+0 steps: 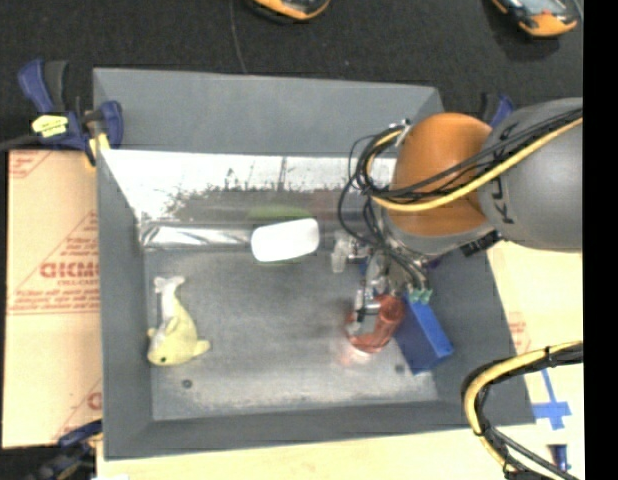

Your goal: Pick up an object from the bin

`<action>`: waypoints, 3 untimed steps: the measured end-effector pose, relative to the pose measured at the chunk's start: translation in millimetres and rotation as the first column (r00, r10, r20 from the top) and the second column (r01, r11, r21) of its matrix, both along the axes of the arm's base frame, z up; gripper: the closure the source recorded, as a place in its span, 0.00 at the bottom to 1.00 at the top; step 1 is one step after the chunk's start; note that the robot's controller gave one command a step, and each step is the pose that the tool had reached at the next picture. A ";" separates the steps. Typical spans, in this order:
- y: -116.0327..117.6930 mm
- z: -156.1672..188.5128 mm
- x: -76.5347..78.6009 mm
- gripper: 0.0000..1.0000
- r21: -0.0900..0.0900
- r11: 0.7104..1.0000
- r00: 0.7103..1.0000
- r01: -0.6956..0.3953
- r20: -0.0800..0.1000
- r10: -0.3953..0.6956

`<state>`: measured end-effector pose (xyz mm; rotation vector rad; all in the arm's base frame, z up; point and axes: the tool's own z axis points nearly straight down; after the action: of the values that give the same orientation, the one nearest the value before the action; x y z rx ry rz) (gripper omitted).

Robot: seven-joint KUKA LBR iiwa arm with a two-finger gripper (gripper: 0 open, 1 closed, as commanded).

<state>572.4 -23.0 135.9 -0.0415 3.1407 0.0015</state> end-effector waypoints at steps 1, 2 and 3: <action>-35.4 -11.7 -1.9 0.00 -0.003 0.997 0.997 -0.075 0.014 0.075; -34.4 6.3 -11.8 0.00 0.001 0.997 0.997 -0.076 -0.005 0.076; -35.4 29.0 -8.5 0.00 -0.003 0.995 0.995 -0.099 0.018 0.099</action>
Offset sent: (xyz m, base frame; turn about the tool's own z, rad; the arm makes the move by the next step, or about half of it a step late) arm -0.0122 -0.0106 0.0843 -0.0484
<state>563.9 -58.4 164.8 -0.1954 3.1168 -0.0020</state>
